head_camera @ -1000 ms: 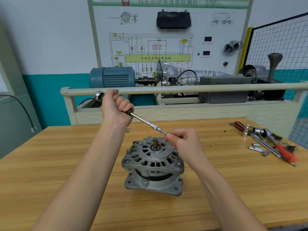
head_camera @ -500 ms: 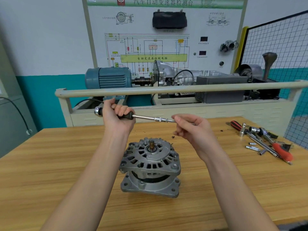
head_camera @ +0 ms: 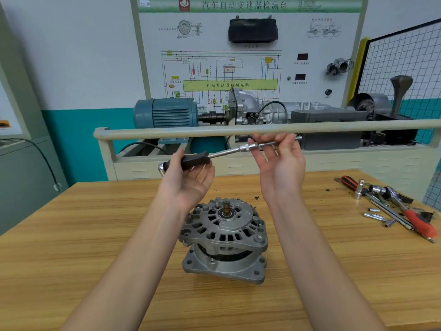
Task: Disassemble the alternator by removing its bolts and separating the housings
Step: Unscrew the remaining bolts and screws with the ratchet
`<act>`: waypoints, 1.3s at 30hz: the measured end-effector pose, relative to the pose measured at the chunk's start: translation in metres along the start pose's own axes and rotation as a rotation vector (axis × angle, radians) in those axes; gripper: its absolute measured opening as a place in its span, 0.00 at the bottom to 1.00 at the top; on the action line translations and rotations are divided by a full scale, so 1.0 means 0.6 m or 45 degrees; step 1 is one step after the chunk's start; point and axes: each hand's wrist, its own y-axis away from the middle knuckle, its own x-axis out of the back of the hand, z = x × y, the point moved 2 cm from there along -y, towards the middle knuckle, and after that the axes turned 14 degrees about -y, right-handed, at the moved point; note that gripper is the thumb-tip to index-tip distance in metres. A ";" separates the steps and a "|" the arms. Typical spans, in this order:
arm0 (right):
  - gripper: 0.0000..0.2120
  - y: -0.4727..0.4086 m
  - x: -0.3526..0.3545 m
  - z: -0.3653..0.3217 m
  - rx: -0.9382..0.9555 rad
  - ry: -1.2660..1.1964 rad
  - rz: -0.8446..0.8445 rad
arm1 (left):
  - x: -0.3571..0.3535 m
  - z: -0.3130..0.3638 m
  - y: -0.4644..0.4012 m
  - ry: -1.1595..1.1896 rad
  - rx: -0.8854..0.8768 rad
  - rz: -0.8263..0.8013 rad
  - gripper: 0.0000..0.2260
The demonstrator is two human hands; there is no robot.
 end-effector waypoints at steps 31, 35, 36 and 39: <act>0.17 0.042 -0.029 0.129 -0.294 0.016 -0.059 | 0.033 -0.021 0.042 -2.147 -1.235 -0.121 0.15; 0.18 0.043 -0.026 0.125 -0.294 -0.014 -0.021 | 0.037 -0.025 0.031 -2.104 -1.268 -0.164 0.04; 0.18 0.042 -0.026 0.123 -0.281 -0.020 -0.025 | 0.036 -0.025 0.030 -2.089 -1.281 -0.174 0.03; 0.18 0.041 -0.026 0.120 -0.252 -0.044 -0.013 | 0.033 -0.028 0.026 -2.035 -1.297 -0.196 0.05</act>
